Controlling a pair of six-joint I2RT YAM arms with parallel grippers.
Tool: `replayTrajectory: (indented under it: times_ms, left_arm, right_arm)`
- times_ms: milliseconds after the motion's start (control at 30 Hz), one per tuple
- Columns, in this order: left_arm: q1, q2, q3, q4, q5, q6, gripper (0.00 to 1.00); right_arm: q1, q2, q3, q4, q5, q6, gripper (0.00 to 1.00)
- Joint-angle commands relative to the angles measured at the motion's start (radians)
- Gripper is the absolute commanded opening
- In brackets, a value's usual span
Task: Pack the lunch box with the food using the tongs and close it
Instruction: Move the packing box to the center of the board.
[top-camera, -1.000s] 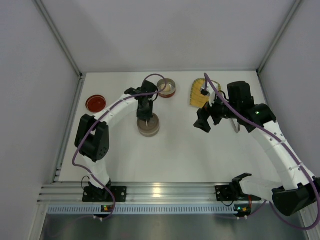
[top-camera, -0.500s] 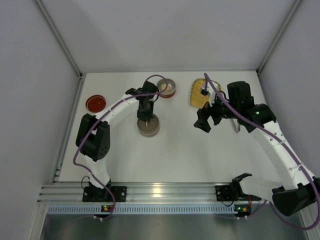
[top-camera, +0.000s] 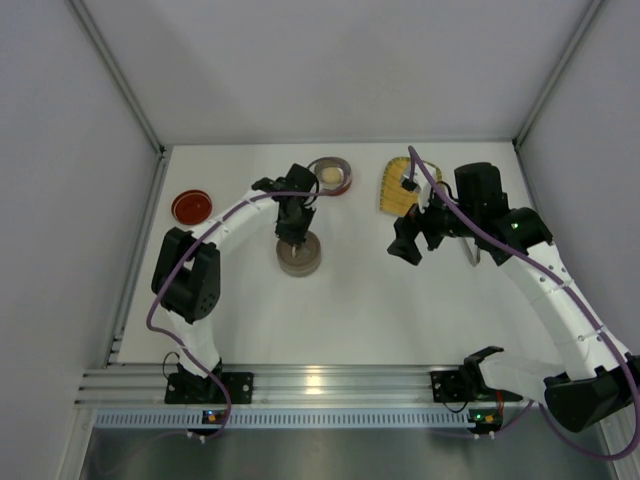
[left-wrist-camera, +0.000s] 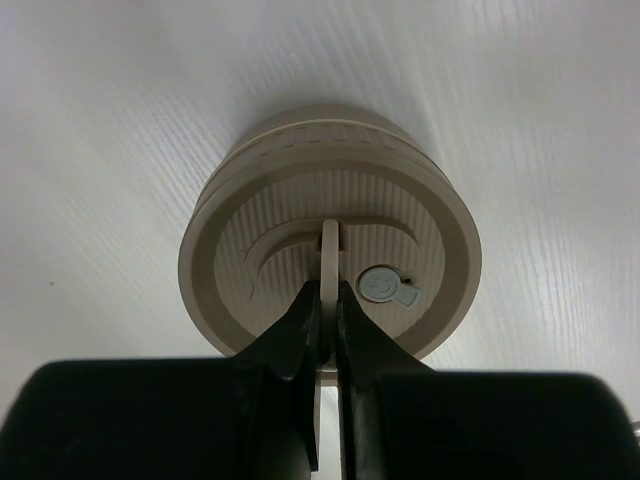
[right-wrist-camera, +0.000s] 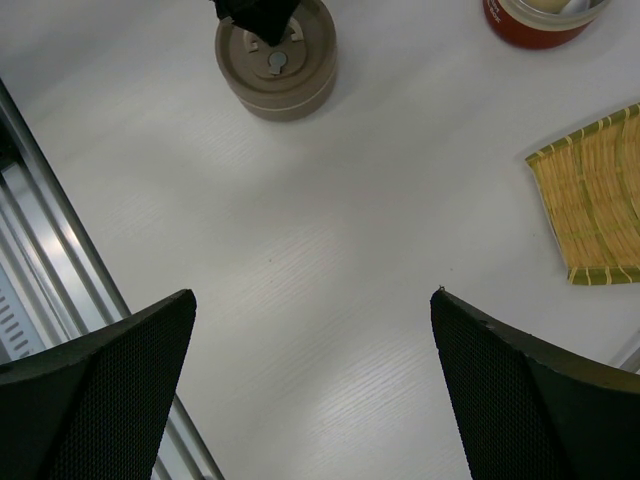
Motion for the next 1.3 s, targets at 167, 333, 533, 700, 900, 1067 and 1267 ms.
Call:
replayTrajectory:
  times_ms: [167,333,533,700,900,1067,1267]
  left_arm:
    - [-0.003,-0.037,-0.092,0.010,0.292,0.357,0.00]
    - [-0.003,-0.032,-0.143,-0.039,0.396,0.604,0.00]
    - [0.000,-0.046,-0.296,-0.047,0.378,0.799,0.00]
    - [0.002,-0.093,-0.413,-0.029,0.319,0.872,0.00]
    - [-0.001,-0.230,-0.605,-0.024,0.232,0.964,0.00]
    - [-0.001,-0.337,-0.702,-0.098,0.215,1.066,0.00]
    - [-0.001,-0.429,-0.781,-0.211,0.239,1.226,0.00]
  right_arm:
    - [-0.017,-0.015,-0.001,0.052,-0.021,-0.010,0.99]
    - [-0.015,-0.018,-0.006,0.051,-0.019,-0.016,0.99]
    - [-0.018,-0.026,-0.015,0.046,-0.011,-0.020,0.99]
    - [-0.023,-0.032,-0.008,0.040,-0.011,-0.018,0.99]
    - [-0.028,-0.043,-0.001,0.033,-0.011,-0.016,0.99]
    - [-0.032,-0.038,0.008,0.029,-0.020,-0.009,0.99]
    - [-0.034,-0.030,0.023,0.022,-0.028,-0.007,0.99]
